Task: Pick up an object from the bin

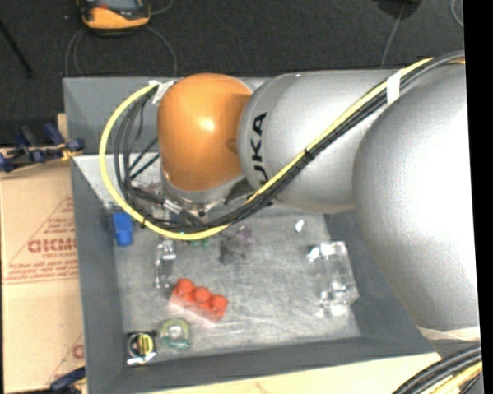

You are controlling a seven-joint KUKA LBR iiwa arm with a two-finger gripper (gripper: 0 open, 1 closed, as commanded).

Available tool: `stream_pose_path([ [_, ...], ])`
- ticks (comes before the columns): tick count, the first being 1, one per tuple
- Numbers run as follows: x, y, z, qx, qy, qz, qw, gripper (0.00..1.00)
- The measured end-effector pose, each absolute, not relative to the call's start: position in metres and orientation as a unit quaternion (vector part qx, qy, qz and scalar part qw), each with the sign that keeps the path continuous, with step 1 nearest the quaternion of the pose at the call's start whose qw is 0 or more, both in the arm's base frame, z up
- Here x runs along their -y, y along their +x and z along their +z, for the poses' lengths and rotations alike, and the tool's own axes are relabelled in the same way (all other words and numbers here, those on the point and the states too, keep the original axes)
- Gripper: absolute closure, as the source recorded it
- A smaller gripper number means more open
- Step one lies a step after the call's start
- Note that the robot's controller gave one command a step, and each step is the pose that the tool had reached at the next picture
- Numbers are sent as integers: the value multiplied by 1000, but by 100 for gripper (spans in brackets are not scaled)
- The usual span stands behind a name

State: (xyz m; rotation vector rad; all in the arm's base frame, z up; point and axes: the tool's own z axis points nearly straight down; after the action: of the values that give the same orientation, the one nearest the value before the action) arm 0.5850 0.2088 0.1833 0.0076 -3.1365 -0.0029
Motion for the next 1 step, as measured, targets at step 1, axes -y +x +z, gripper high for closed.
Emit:
stream_pose_path([
  [1,-124,545,72,999,-51,-4,-4,0],
])
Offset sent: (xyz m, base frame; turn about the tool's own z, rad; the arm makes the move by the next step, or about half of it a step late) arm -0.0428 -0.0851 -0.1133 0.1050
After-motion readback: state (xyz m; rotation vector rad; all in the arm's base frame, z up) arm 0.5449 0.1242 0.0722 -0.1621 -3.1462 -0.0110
